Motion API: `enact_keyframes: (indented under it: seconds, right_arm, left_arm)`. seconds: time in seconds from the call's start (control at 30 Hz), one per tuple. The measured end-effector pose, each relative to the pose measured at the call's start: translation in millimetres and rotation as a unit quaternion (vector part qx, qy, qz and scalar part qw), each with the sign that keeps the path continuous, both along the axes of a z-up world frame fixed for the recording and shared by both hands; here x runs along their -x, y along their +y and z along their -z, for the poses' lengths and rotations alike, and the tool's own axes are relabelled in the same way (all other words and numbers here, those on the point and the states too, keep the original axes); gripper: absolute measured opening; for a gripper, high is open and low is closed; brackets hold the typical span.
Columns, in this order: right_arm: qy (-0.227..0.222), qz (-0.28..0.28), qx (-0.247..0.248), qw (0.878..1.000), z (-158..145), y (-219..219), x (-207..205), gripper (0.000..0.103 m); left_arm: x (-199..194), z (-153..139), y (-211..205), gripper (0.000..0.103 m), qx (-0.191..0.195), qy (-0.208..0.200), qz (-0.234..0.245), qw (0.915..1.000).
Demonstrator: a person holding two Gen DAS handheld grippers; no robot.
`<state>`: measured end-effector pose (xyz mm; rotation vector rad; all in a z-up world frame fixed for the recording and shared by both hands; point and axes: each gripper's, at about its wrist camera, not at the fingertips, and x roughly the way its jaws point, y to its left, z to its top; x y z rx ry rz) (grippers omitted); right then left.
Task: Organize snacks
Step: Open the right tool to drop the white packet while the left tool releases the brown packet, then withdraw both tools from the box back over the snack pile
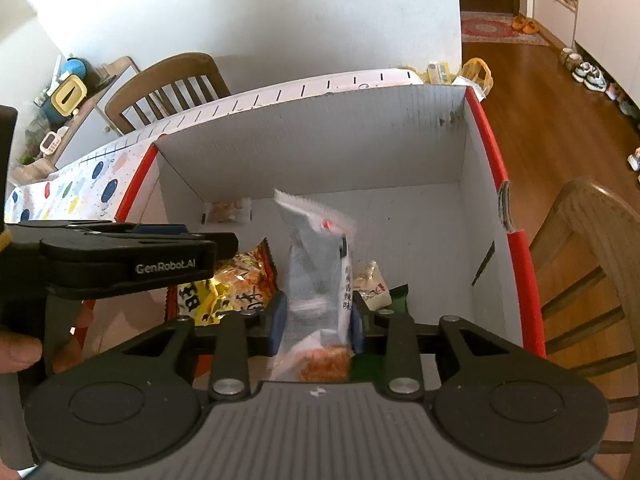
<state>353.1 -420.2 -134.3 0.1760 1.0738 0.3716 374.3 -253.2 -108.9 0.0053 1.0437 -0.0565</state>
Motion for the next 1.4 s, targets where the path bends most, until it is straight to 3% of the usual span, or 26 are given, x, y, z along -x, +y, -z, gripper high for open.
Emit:
enact_keyframes:
  seconds: [0.03,0.07,0.33,0.47,0.67,0.9,1.23,1.4]
  right_arm:
    - [-0.004,0.001,0.001,1.0,-1.4,-0.1,0.9,0.056]
    - [-0.012,0.002,0.001,1.0,-3.7,-0.9,2.6,0.064]
    - [-0.029,-0.003,-0.011,1.0,-19.3,-6.5,9.5,0.064]
    - [-0.032,-0.004,-0.018,0.999,-26.6,-11.0,14.9,0.066]
    - [-0.05,-0.012,-0.026,0.998,-44.2,-10.9,28.5,0.078]
    - [-0.071,-0.036,-0.041,0.996,-69.0,-1.3,49.3,0.083]
    - [-0.124,-0.072,-0.02,0.99,-96.3,42.5,82.0,0.084]
    - [-0.126,-0.067,-0.024,0.989,-103.3,69.1,97.9,0.085]
  left_arm:
    - [0.9,-1.6,0.5,0.052,0.002,-0.002,-0.002,1.0]
    - [2.3,-3.5,0.9,0.058,0.004,-0.006,-0.005,1.0]
    - [15.7,-19.4,4.1,0.062,0.016,-0.026,-0.01,0.9995]
    - [27.4,-30.7,5.1,0.086,0.015,-0.048,-0.013,0.9987]
    - [47.3,-51.1,3.6,0.087,0.012,-0.076,0.005,0.997]
    - [75.2,-75.2,19.2,0.094,0.029,-0.103,-0.002,0.9943]
    - [119.2,-96.3,68.0,0.102,0.035,-0.138,-0.034,0.9892]
    - [142.9,-100.6,99.6,0.102,0.027,-0.155,-0.048,0.9863]
